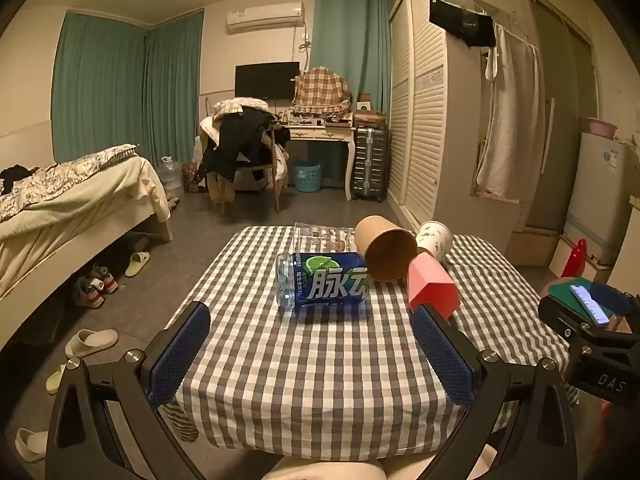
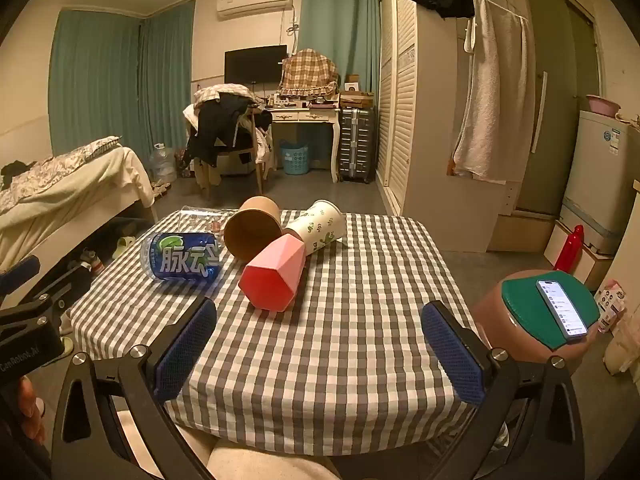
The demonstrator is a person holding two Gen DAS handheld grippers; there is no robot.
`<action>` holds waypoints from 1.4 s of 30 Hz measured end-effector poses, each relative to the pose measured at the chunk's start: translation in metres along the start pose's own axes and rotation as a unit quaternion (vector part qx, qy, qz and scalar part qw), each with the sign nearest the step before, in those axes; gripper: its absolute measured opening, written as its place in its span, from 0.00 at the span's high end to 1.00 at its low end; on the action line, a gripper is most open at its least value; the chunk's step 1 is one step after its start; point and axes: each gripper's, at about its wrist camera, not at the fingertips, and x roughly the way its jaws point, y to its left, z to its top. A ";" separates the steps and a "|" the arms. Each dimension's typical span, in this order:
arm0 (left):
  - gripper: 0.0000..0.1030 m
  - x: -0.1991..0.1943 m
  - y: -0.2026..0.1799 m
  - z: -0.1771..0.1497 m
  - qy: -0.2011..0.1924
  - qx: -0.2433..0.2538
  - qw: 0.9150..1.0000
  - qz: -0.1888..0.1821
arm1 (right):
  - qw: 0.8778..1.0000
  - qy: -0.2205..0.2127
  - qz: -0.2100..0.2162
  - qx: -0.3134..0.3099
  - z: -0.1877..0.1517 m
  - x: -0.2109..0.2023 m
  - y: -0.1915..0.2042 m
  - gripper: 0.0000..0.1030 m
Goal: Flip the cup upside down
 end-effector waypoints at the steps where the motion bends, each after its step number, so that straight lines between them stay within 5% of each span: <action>1: 0.00 0.000 0.000 0.000 0.000 0.000 1.000 0.001 | 1.000 0.000 0.001 0.000 0.000 0.000 0.000 0.00; 42: 0.00 0.001 0.001 -0.003 0.000 0.002 1.000 0.002 | 1.000 0.003 0.001 -0.001 -0.003 0.001 0.002 0.00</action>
